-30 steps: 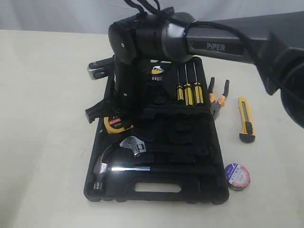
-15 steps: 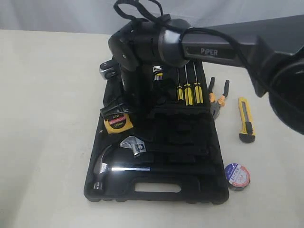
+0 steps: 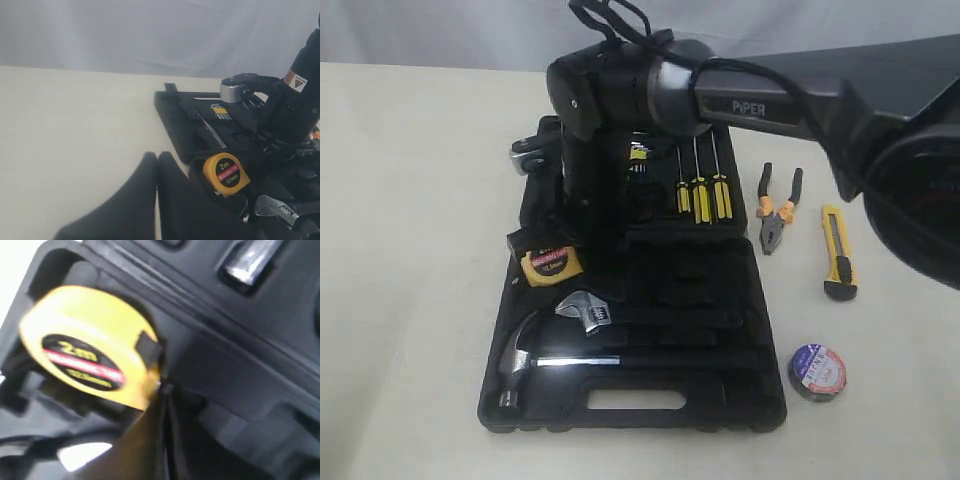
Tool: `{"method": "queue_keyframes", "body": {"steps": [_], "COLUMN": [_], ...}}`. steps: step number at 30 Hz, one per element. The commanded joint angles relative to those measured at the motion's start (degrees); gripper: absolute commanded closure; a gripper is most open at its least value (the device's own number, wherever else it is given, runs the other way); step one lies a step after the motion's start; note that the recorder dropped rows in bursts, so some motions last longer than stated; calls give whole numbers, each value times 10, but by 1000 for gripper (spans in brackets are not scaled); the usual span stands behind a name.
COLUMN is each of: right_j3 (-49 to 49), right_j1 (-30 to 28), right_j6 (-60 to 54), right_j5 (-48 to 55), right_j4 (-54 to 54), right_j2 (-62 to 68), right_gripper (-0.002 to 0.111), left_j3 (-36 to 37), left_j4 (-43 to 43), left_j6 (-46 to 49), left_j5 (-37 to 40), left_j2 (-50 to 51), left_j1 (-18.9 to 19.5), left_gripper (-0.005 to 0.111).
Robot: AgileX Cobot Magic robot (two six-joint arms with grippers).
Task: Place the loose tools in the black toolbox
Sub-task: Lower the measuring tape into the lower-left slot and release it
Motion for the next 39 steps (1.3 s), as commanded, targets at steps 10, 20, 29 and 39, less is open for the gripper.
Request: {"method": "queue_keyframes", "body": {"steps": [10, 20, 29, 39], "right_j3": [-2, -2, -2, -2], "right_j1": [3, 3, 3, 3], "right_j6": [28, -27, -27, 79], "right_j5": [-95, -115, -121, -60], "right_j4": [-55, 24, 26, -115], "right_j2": [-71, 20, 13, -22], "right_gripper": [109, 109, 109, 109], "left_j3": [-3, -3, -3, -3], "left_j4": [-5, -5, -5, -5], "left_j6": [0, 0, 0, 0], "left_j5": [2, 2, 2, 2], "left_j2": [2, 2, 2, 2], "left_j1": [-3, -3, -3, -3], "left_gripper": [107, 107, 107, 107]}}
